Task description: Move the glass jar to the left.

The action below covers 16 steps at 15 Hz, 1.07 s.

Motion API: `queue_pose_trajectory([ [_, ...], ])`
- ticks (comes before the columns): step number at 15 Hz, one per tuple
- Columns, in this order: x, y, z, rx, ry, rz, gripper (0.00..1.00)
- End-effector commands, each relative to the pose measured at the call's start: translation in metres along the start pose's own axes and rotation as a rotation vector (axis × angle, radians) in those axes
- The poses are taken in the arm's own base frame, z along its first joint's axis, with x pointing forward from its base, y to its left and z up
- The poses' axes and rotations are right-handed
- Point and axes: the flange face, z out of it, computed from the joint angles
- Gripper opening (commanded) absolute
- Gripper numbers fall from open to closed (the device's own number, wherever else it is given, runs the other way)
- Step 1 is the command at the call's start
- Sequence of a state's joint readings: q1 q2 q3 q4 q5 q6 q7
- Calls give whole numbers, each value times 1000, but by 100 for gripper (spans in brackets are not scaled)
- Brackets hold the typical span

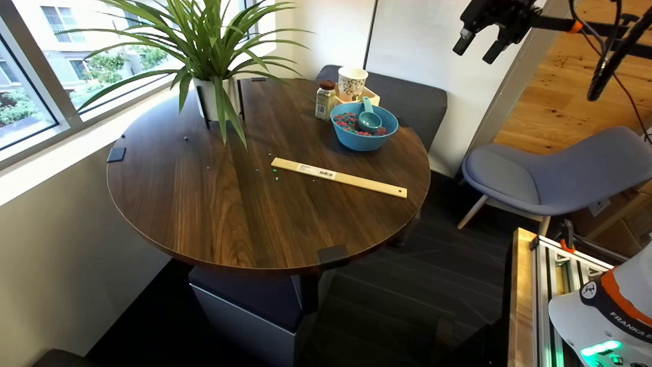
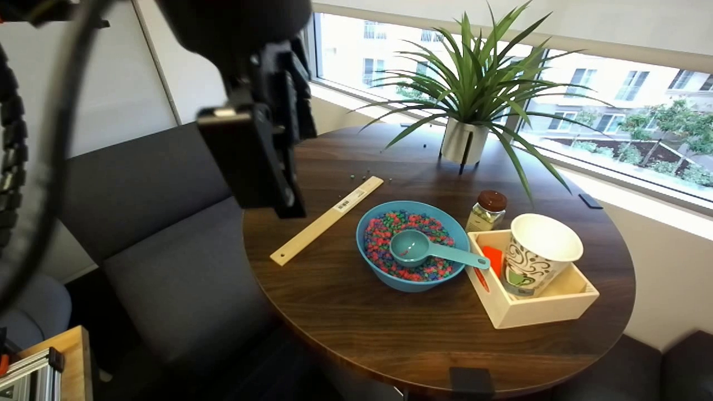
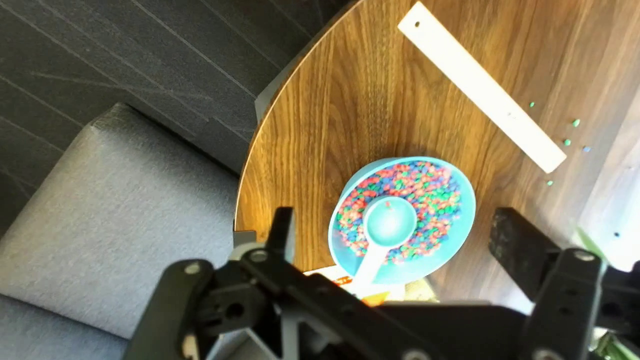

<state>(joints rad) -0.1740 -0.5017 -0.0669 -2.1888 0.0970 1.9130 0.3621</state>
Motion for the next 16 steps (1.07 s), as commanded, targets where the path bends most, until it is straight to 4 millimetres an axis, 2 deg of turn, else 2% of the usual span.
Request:
queue_pose_trajectory([
  [1, 54, 16, 40, 34, -28, 154, 100],
  [3, 76, 20, 57, 35, -42, 197, 100],
  [4, 54, 24, 45, 27, -22, 144, 100],
  [6, 63, 25, 56, 17, -34, 151, 100],
  [11, 60, 23, 44, 28, -15, 144, 100],
  [16, 110, -21, 53, -11, 217, -22, 100],
])
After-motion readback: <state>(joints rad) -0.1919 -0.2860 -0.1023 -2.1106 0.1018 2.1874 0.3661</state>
